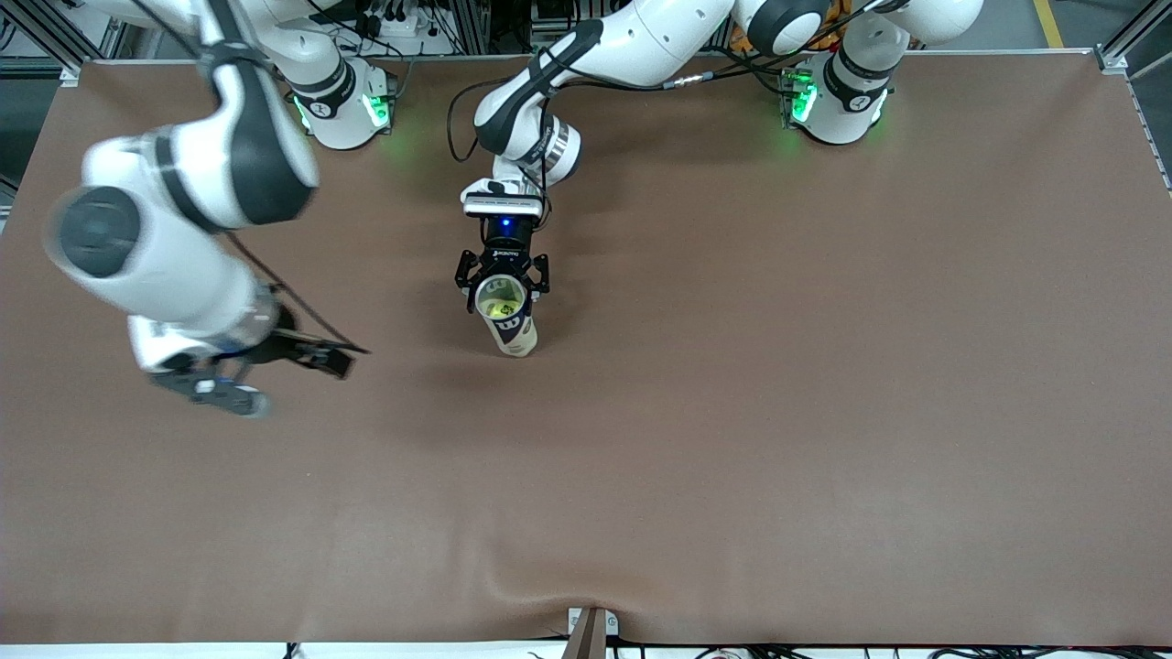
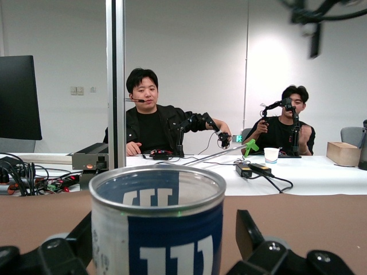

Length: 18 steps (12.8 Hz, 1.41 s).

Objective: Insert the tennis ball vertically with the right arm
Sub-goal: 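Lower the can upright onto the table while the right gripper withdraws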

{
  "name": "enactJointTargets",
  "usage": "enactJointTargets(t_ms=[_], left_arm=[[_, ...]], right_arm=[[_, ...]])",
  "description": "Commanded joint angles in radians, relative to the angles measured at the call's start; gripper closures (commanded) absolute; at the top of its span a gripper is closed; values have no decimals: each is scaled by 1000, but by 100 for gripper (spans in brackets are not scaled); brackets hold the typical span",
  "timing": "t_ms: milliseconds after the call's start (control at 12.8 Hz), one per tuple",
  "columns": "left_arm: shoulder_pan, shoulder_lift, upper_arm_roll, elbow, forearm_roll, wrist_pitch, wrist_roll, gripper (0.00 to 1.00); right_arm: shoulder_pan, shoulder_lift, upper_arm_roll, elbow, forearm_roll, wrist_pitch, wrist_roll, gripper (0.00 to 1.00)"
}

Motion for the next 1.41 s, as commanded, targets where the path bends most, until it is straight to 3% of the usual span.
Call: enactJointTargets(t_ms=[0,391,626,860,1329], left_arm=[[-11,-5,2,-13,-17,-10,-21,0],[-11,-8,2,-43,-17,-17,-28,0],[-12,-10,1,-59,-19,-38,-38,0],[-12,-10,-30,-79,-20,-53,-52,0],[-18,-10,-126,-128,-86,-127,-52,0]], right_arm=[[-71,-52,18,-4,-10,-20,-115,0],[-174,-142,17,-3,-10,-115,-318,0],[-190,-203,-19,-3,-20,-156,-393,0],[-191,-256,-77,-4,-21,-196,-480,0],[-207,-276,-79,-4,-21,-219,-481,0]])
